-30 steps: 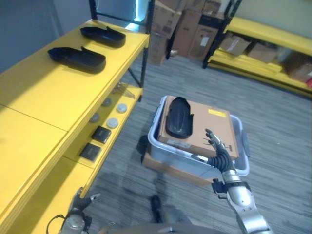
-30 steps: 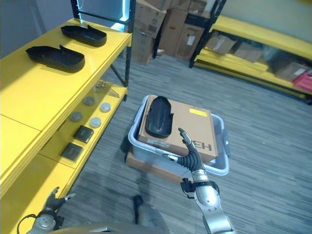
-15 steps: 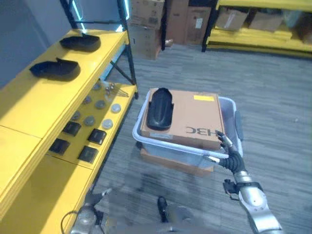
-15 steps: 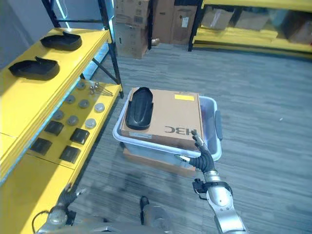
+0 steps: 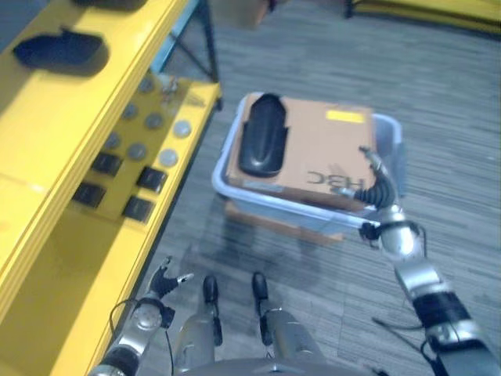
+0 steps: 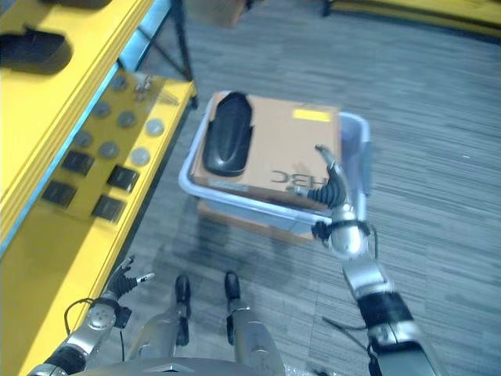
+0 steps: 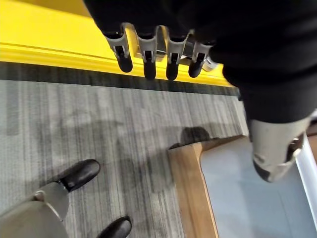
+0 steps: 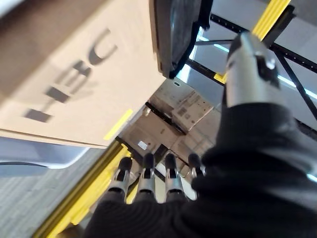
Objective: Move parts from the plastic box to the shelf.
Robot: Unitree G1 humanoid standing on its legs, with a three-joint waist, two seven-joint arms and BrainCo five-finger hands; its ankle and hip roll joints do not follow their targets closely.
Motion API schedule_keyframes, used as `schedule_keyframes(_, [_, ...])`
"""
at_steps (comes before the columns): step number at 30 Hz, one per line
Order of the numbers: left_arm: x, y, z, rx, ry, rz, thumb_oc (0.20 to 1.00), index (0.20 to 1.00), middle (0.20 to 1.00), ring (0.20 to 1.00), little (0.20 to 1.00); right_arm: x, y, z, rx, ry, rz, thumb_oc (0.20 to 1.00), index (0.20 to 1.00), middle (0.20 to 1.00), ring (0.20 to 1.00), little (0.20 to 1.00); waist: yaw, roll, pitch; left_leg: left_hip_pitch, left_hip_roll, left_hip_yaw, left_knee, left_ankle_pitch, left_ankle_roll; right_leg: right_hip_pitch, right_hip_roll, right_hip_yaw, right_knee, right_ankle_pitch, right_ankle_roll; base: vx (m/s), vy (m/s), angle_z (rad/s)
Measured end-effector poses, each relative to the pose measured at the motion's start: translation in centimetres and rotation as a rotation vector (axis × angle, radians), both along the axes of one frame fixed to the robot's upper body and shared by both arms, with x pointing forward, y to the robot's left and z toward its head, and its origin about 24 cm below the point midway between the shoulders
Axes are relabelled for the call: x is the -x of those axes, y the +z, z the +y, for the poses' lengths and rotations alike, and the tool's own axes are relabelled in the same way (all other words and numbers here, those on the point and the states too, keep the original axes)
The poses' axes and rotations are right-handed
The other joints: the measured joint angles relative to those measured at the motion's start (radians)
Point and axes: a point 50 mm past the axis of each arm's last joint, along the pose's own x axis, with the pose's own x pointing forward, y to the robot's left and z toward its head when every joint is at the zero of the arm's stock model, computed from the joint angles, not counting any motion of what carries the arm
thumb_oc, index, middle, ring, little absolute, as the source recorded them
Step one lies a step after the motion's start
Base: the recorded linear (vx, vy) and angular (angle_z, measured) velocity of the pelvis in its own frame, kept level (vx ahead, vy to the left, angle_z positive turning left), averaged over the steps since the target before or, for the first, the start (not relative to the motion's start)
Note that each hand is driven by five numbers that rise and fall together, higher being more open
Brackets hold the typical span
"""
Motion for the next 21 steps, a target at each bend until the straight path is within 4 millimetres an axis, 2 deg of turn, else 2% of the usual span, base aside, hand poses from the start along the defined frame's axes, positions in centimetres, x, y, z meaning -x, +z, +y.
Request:
schedule_keyframes(2, [-0.2,0.2,0.1,0.000,0.001,-0.013,1.000,1.000,1.000,1.000,1.000,-1.1,2.7,0.3,0.021,0.003,-0.088,1.000,1.000,1.000,1.000,1.000,0.030,0.015,0.031,-0.016,0.000,-0.006,-0.021,0.030,0.002,-0.003,0.000,-0.001,-0.029,0.007,0.003,0.02,0.023,0.28])
schedule_keyframes(4, [0.2,0.1,0.2,0.002,0.006,-0.010,1.000,1.000,1.000,1.000,1.000,-1.7,3.7,0.3,0.027,-0.007,-0.118,1.000,1.000,1.000,1.000,1.000,0.046,0.022,0.036,-0.030,-0.001,-0.009,-0.036,0.058,0.004,-0.013,-0.001,-0.007,-0.036,0.012,0.007,0.03,0.036,0.19])
schedule_keyframes(7, [1.0,-0.4,0.2,0.004,0.015,0.017,1.000,1.000,1.000,1.000,1.000,-3.5,5.1,-0.5,0.030,-0.079,-0.142,1.000,1.000,1.000,1.000,1.000,0.068,0.029,0.048,-0.056,-0.007,-0.011,-0.050,0.140,0.011,-0.035,-0.008,-0.022,-0.047,0.010,0.007,0.02,0.046,0.03])
schedule_keyframes(9, [0.5,-0.2,-0.3,0.006,-0.006,0.000,1.000,1.000,1.000,1.000,1.000,-3.8,6.4,-1.3,0.034,-0.132,-0.178,1.000,1.000,1.000,1.000,1.000,0.070,0.039,0.069,-0.063,-0.022,-0.017,-0.062,0.149,0.021,-0.037,-0.021,-0.028,-0.052,0.008,0.011,0.01,0.039,0.19])
schedule_keyframes(13, [-0.8,0.5,-0.4,0.014,0.004,-0.040,1.000,1.000,1.000,1.000,1.000,-4.7,8.8,-1.3,0.027,-0.173,-0.255,1.000,1.000,1.000,1.000,1.000,0.094,0.041,0.109,-0.063,-0.040,-0.036,-0.069,0.151,0.023,-0.036,-0.038,-0.030,-0.052,-0.004,0.027,0.01,0.027,0.09])
schedule_keyframes(19, [-2.9,1.8,-0.6,0.008,0.025,-0.115,1.000,1.000,1.000,1.000,1.000,-6.6,10.1,-1.5,0.086,-0.287,-0.244,1.000,1.000,1.000,1.000,1.000,0.125,0.041,0.112,-0.069,-0.044,-0.060,-0.070,0.151,0.023,-0.030,-0.043,-0.037,-0.058,-0.020,0.048,0.01,0.019,0.09])
schedule_keyframes(21, [-3.0,1.9,-0.7,0.012,0.029,-0.122,1.000,1.000,1.000,1.000,1.000,-6.8,9.9,-1.6,0.075,-0.315,-0.236,1.000,1.000,1.000,1.000,1.000,0.124,0.042,0.112,-0.072,-0.043,-0.062,-0.070,0.151,0.023,-0.030,-0.043,-0.048,-0.059,-0.021,0.050,0.01,0.010,0.10])
